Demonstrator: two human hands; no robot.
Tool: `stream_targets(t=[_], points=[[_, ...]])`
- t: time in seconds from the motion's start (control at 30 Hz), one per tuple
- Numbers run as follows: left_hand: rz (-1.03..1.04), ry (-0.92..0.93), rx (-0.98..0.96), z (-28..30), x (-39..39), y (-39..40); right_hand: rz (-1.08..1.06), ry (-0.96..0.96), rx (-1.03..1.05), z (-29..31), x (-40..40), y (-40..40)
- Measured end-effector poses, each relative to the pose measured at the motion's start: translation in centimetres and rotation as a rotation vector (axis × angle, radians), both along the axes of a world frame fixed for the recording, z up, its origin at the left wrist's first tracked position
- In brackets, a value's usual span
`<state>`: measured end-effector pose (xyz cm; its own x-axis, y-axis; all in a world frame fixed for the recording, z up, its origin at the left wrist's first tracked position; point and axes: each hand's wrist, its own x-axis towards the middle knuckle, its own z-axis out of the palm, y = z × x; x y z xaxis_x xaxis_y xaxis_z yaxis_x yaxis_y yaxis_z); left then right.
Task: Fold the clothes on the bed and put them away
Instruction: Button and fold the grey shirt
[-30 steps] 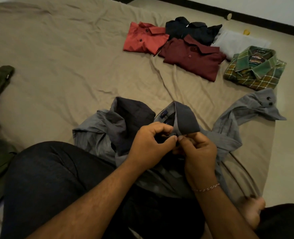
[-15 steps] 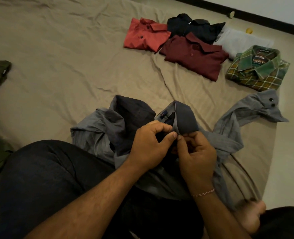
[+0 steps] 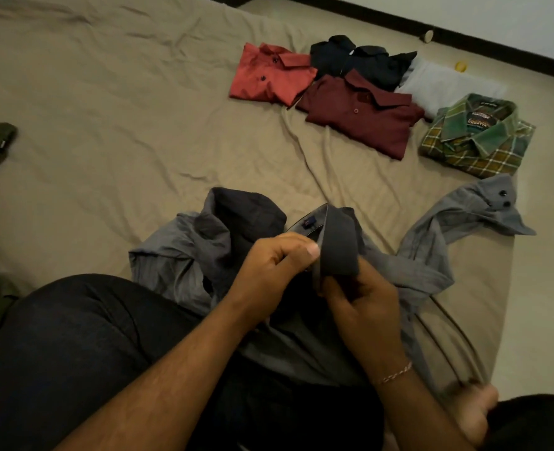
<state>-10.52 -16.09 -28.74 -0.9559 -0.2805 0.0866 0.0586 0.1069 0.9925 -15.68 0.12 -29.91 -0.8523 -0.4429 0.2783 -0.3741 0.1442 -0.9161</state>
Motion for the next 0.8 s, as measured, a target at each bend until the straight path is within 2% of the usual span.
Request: stream_targets(t=[0.07, 0.13, 0.17, 0.23, 0.3, 0.37, 0.4, 0.47, 0.53, 0.6, 0.67, 0.7, 0.8], points=[[0.026, -0.042, -0.093, 0.5, 0.2, -1.0, 0.088, 0.115, 0.060, -0.2, 0.4, -0.3], [0.114, -0.048, -0.174, 0.9, 0.3, -1.9, 0.027, 0.210, 0.109, -0.2, 0.1, -0.4], [0.173, -0.030, -0.099, 1.0, 0.3, -2.3, -0.052, 0.232, 0.104, -0.2, -0.5, -0.1], [0.278, 0.052, 0.205, 1.9, 0.3, -3.2, -0.213, 0.277, 0.183, -0.5, -2.9, 1.1], [0.357, 0.155, 0.422, 2.9, 0.5, -4.5, -0.242, 0.280, 0.486, -1.1, -5.9, 2.9], [0.376, 0.203, 0.475, 3.8, 0.9, -5.9, -0.150, 0.183, 0.744, -2.3, -8.0, 4.2], [0.375, 0.200, 0.467, 4.2, 1.0, -6.5, -0.109, 0.138, 0.783, -2.7, -8.3, 4.7], [0.364, 0.174, 0.436, 5.0, 1.4, -7.4, -0.136, 0.132, 0.636, -3.1, -8.4, 5.0], [0.383, 0.138, 0.325, 5.7, 1.8, -8.6, -0.247, 0.203, 0.427, -2.2, -8.2, 5.3], [0.431, 0.087, -0.024, 6.0, 2.3, -10.7, -0.362, 0.340, 0.340, -0.8, -8.7, 5.7], [0.446, 0.001, -0.495, 6.2, 2.1, -12.9, -0.422, 0.409, 0.390, 0.8, -10.0, 5.7], [0.448, -0.031, -0.658, 6.3, 1.7, -13.8, -0.449, 0.424, 0.433, 1.8, -10.6, 5.3], [0.434, -0.088, -0.852, 6.6, -0.4, -15.2, -0.565, 0.551, 0.507, 4.6, -10.1, 2.5]])
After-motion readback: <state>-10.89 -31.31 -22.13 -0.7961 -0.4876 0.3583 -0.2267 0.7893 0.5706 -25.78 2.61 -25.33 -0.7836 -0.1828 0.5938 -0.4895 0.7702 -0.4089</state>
